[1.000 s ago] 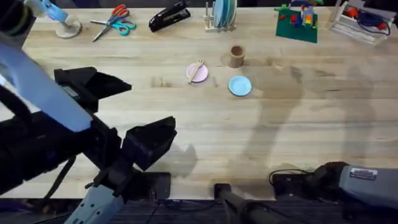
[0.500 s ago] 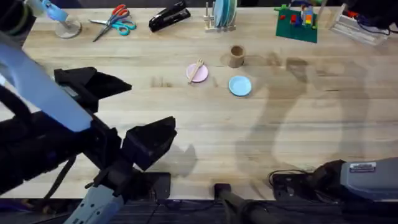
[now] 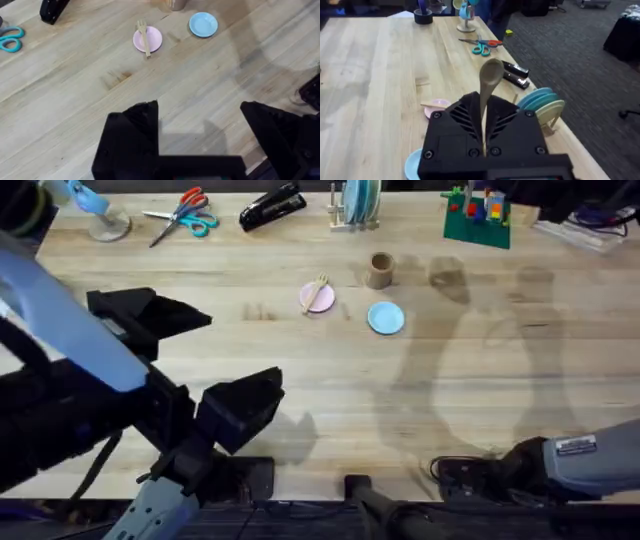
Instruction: Pick up a utensil and set it on the pink plate, then put the other utensil in the container.
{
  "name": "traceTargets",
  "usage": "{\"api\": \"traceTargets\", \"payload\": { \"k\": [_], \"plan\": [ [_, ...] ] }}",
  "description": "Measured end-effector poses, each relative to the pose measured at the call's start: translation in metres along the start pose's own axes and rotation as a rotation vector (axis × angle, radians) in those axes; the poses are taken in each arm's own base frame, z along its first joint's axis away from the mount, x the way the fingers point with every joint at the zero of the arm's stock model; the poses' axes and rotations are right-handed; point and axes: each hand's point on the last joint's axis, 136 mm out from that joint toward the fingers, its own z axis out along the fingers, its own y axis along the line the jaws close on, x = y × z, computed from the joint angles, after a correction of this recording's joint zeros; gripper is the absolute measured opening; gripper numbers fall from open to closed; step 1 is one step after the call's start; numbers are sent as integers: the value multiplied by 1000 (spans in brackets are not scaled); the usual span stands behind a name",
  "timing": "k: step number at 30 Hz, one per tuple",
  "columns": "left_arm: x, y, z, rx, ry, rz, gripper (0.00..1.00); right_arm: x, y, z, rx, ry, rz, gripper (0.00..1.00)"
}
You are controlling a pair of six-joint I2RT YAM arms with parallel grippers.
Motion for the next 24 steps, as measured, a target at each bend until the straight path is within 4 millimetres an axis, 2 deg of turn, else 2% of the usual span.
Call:
{"api": "traceTargets", "payload": {
  "k": [9,24],
  "plan": [
    [0,0,0,0,0,0,995,24,-7,9,-20,-1,-41,29],
    [0,0,0,0,0,0,995,68,-4,54,-124,-19,-55,29]
  ]
}}
